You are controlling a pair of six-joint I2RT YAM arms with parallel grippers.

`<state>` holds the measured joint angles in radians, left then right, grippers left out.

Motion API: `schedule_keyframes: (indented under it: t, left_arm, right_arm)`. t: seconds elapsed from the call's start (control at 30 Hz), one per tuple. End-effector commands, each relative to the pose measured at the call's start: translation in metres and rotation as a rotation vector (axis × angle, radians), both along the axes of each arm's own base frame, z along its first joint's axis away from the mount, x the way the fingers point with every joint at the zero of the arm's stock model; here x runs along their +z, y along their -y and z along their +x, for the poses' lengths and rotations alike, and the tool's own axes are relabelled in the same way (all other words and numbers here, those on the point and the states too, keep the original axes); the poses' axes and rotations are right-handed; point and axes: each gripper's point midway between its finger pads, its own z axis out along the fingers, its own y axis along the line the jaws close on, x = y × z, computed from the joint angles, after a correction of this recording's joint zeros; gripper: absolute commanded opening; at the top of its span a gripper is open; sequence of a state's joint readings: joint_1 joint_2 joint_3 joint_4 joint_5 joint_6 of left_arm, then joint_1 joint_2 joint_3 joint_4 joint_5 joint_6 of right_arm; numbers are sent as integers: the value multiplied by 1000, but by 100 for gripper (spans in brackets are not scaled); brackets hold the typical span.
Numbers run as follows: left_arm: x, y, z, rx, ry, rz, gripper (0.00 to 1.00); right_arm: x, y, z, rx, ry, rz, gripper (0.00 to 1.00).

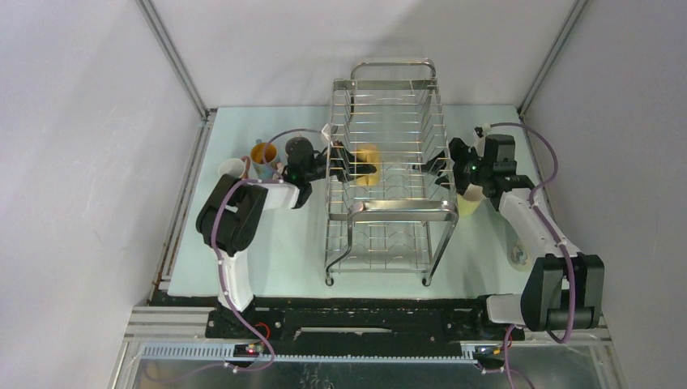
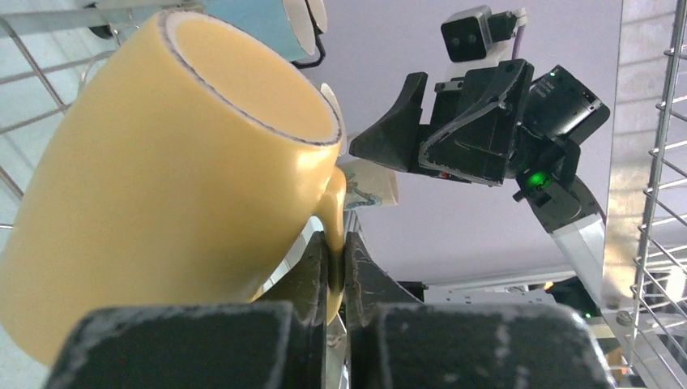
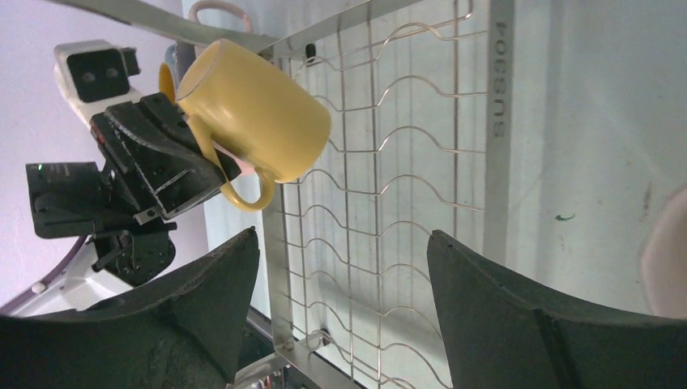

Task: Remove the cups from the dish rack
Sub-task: Unload the cup from the dish rack.

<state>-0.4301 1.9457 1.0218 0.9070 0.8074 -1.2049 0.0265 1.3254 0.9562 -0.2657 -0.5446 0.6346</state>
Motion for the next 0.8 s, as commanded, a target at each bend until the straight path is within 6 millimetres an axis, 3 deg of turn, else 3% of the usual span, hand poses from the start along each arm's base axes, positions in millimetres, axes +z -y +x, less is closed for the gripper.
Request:
schedule_keyframes:
  t: [0.0, 0.17, 0.43, 0.77]
  left_arm:
    - [37, 4, -23, -100, 81, -69, 0]
    - [49, 6, -31, -111, 59, -107, 0]
    - [103, -7, -24, 4, -32, -380, 0]
    - [140, -21, -9, 170, -100, -540, 0]
  right_arm:
    - [12, -14, 4, 65, 79, 11, 83]
    - [10, -24, 2, 97, 73, 21, 83]
    - [9, -40, 1, 84, 33, 139, 82]
    - [31, -65, -6, 33, 21, 286, 81]
